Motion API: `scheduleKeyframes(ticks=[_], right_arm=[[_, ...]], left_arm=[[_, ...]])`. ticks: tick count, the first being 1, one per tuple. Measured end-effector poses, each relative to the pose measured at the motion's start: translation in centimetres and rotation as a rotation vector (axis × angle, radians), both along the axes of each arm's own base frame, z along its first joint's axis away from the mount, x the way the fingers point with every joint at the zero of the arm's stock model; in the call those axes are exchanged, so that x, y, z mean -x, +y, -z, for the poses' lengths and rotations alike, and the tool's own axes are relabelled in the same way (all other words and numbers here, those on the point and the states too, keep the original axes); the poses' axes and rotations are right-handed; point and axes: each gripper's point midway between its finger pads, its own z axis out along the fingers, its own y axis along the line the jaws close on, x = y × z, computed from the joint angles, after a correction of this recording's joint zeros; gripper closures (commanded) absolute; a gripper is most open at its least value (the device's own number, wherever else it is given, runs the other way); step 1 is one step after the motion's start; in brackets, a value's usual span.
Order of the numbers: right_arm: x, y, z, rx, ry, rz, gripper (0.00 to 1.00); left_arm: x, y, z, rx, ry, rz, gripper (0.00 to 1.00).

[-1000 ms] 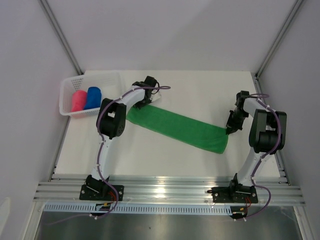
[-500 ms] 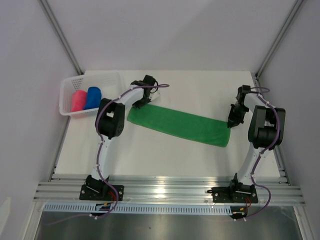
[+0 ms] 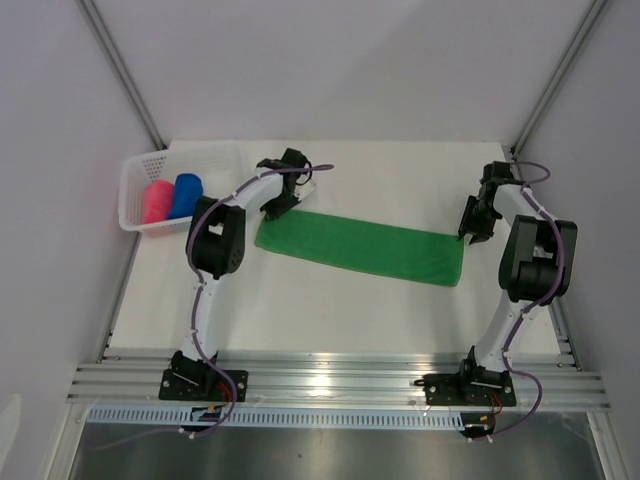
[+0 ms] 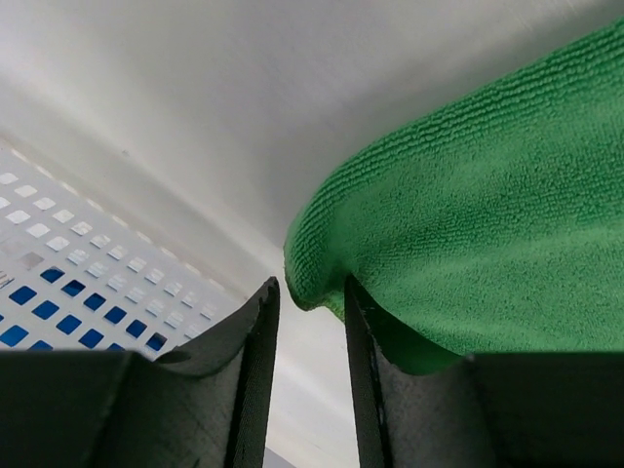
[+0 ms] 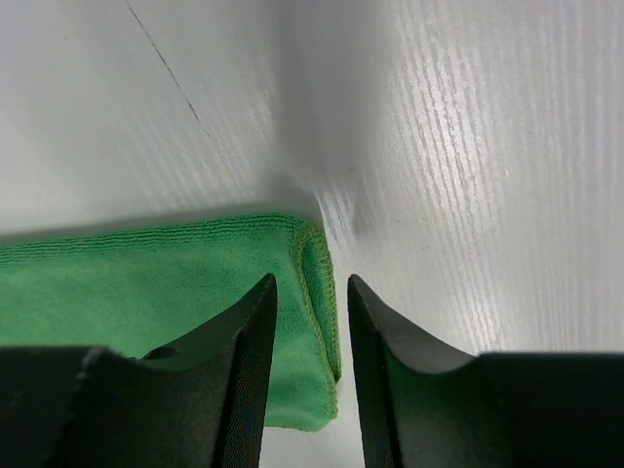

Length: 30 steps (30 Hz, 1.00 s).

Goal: Roll the towels
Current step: Fold the towel

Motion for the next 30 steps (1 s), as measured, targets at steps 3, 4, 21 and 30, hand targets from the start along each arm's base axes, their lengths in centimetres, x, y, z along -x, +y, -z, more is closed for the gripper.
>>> scheduleKeyframes(ticks=[3, 4, 21, 30], right_arm=[[-0.1, -0.2, -0.9, 0.003, -0.023, 0.006, 0.62], [-0.1, -0.3, -1.0, 0.003, -0.027, 0.009, 0.62], [7.7, 2.3, 1.9, -0.112, 0.088, 0.096, 0.63], [7.1, 2.3, 2.1, -0.162, 0.049, 0.144, 0.98]], left_arm=[[0.1, 0.1, -0.2, 0.004, -0.001, -0.008, 0.62], [0.1, 0.1, -0.3, 0.005, -0.001, -0.010, 0.62], [0.5, 0.5, -0.7, 0.020, 0.008, -0.022, 0.61], [1.1, 0.8, -0.5, 0.014, 0.023, -0.024, 0.60]])
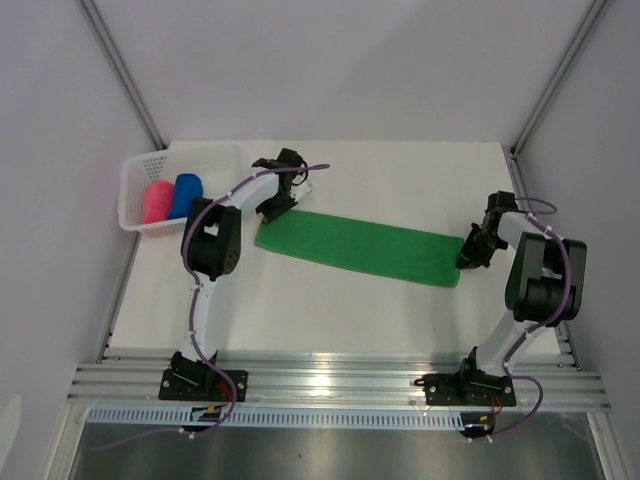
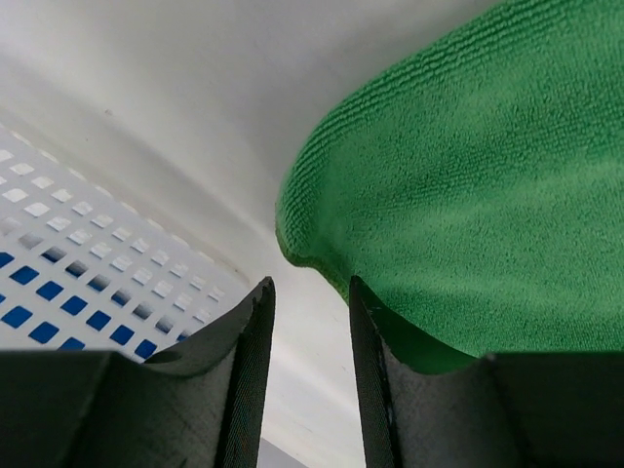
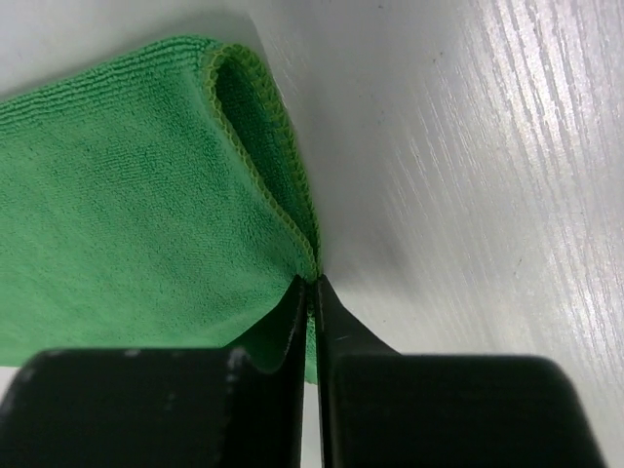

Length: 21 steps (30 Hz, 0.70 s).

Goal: Roll the towels
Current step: Fold the towel

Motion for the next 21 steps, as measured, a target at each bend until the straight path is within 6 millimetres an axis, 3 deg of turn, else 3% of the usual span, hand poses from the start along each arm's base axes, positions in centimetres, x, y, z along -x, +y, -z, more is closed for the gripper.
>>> scheduleKeyframes(ticks=[9, 16, 21], right_arm=[[0.1, -0.9, -0.1, -0.043, -0.017, 0.034, 1.00], [1.4, -5.7, -0.4, -0.004, 0.010, 0.135, 1.00], [1.4, -9.8, -2.1, 0.059, 0.003, 0.206, 1.00]], left_arm=[[0.7, -0.2, -1.7, 0.037, -0.006, -0.012, 0.57], [1.5, -0.7, -4.1, 0.099, -0.019, -0.024, 0.56], [2.9, -0.5, -4.8, 0.122, -0.001, -0.025, 0.57]])
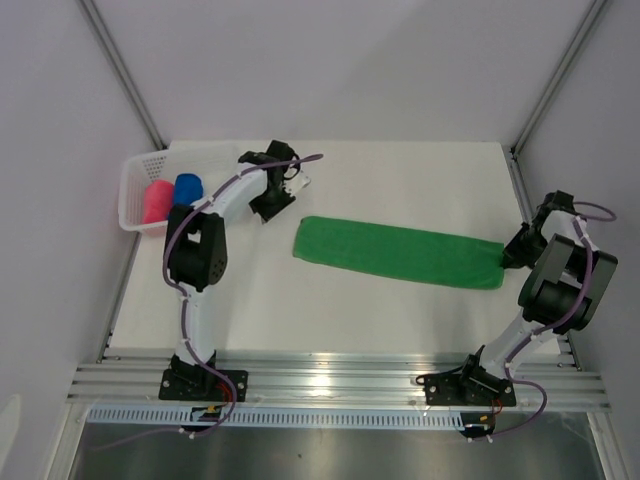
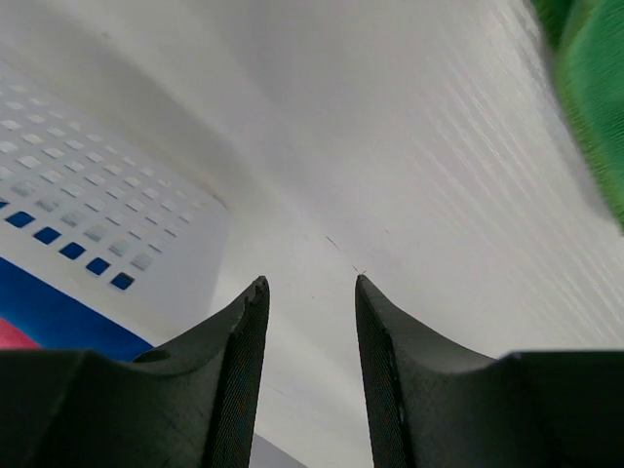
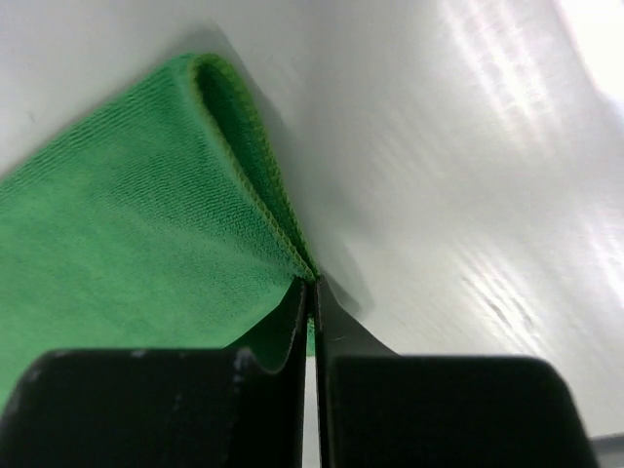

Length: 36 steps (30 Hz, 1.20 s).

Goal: Roll the towels
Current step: Fold the towel

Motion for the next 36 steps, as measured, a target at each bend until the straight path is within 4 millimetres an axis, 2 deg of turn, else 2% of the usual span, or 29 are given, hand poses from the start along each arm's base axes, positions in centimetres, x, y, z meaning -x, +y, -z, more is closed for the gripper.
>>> scheduleKeyframes(ticks=[2, 6, 9, 11, 14, 17, 20, 24, 26, 31, 36], right_arm=[[-0.4, -1.3, -1.2, 0.032, -0.008, 0.008, 1.00], [-2.3, -2.5, -3.8, 0.095, -0.050, -0.015, 1.00], [-3.1, -2.1, -4.7, 0.131, -0.055, -0.047, 1.00], [-3.3, -0.5, -4.7, 0.150, -0.035, -0.094, 1.00], [-4.1, 4.1, -4.7, 0.166, -0.019, -0.223, 1.00], [-4.8, 10.0, -4.7, 0.165, -0.027, -0.367, 1.00], [-4.6, 15.5, -4.7, 0.153, -0.035, -0.490, 1.00], [-4.1, 21.5, -5.2, 0.136, -0.046, -0.603, 1.00], [-4.6, 23.9, -5.5, 0.125, -0.063, -0.639, 1.00], [-5.5, 31.6, -5.7, 0.072, -0.106, -0.741, 1.00], [-5.9, 37.6, -5.1, 0.003, -0.120, -0.809, 1.00]], left_arm=[[0.6, 0.1, 0.2, 0.003, 0.015, -0.001, 0.57], [2.0, 0.1, 1.1, 0.016, 0.067, -0.003, 0.57], [2.7, -0.1, 1.2, 0.033, 0.093, -0.006, 0.57], [3.0, -0.3, 1.0, 0.049, 0.103, -0.004, 0.57], [3.3, -0.6, 0.5, 0.073, 0.101, -0.009, 0.57], [3.7, -1.1, 0.2, 0.109, 0.112, -0.015, 0.59], [4.8, -1.8, 0.8, 0.154, 0.159, -0.016, 0.59], [6.6, -2.7, 1.9, 0.210, 0.237, -0.018, 0.60], [7.5, -3.3, 2.1, 0.240, 0.272, -0.014, 0.60], [8.8, -5.5, 2.3, 0.343, 0.338, -0.008, 0.60], [9.9, -7.0, 3.5, 0.396, 0.421, -0.016, 0.60]])
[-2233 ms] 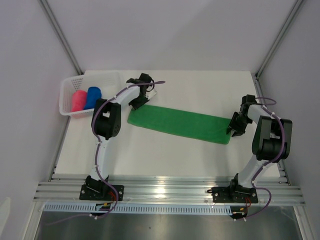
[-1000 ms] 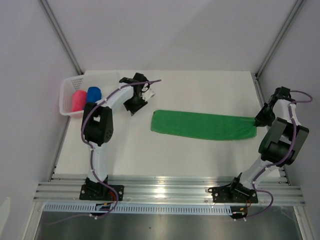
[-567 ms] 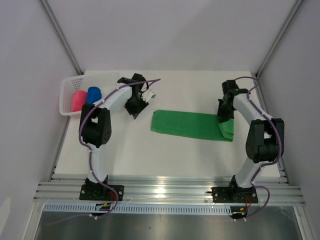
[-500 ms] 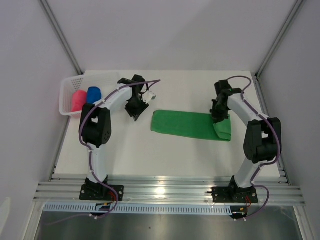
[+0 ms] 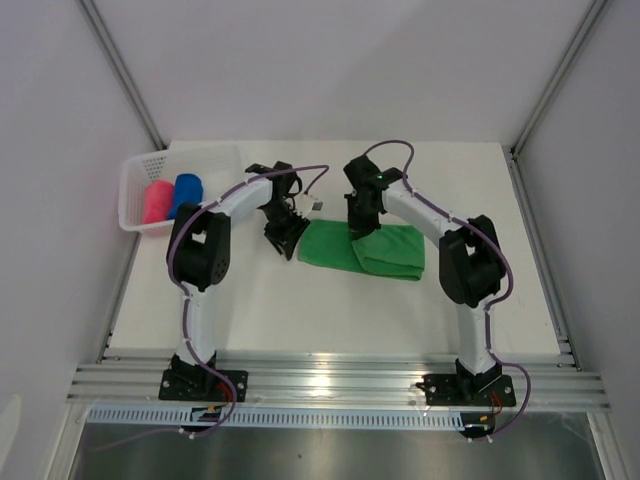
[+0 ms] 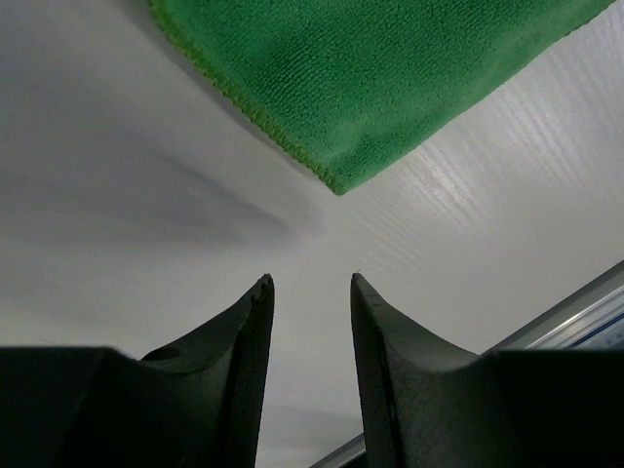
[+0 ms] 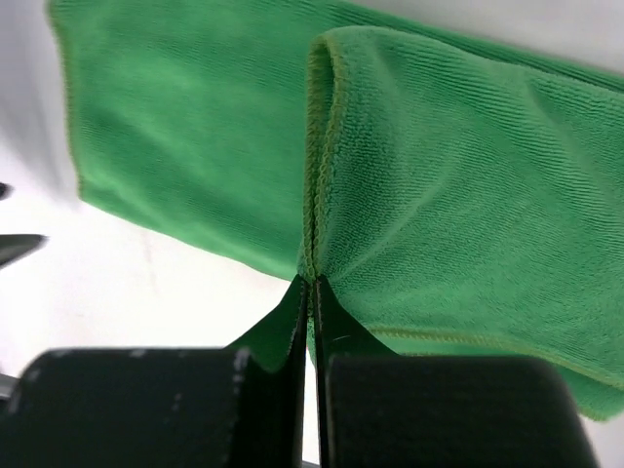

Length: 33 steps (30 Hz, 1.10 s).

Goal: Roll the towels
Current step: Fold the towel

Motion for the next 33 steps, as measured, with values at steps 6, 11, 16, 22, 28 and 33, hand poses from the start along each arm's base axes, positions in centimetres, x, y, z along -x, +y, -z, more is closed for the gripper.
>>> scheduleKeyframes(ticks=[6, 11, 16, 22, 28, 33], right_arm=[[0.2, 3.6, 0.8, -0.062, 0.025, -0.010, 1.00], [-0.4, 5.5, 1.1, -0.097, 0.029, -0.005, 1.00], [-0.2, 6.3, 1.0, -0.109, 0.031, -0.002, 1.00], [-0.6, 7.5, 0.5, -0.152, 0.012, 0.033, 1.00], [-1.3, 9.1, -0.3, -0.217, -0.010, 0.072, 1.00], [-1.6, 9.9, -0.7, -0.248, -0.025, 0.097, 1.00]], left_arm=[[0.7, -0.5, 1.4, 0.014, 0.063, -0.011, 0.60], [0.7, -0.9, 1.8, 0.023, 0.086, -0.021, 0.59], [0.4, -1.2, 1.7, 0.035, 0.088, -0.028, 0.67], [0.4, -1.4, 2.0, 0.038, 0.101, -0.032, 0.78], [0.6, -1.4, 2.3, 0.040, 0.118, -0.039, 0.96], [0.5, -1.4, 2.2, 0.050, 0.121, -0.043, 0.95]])
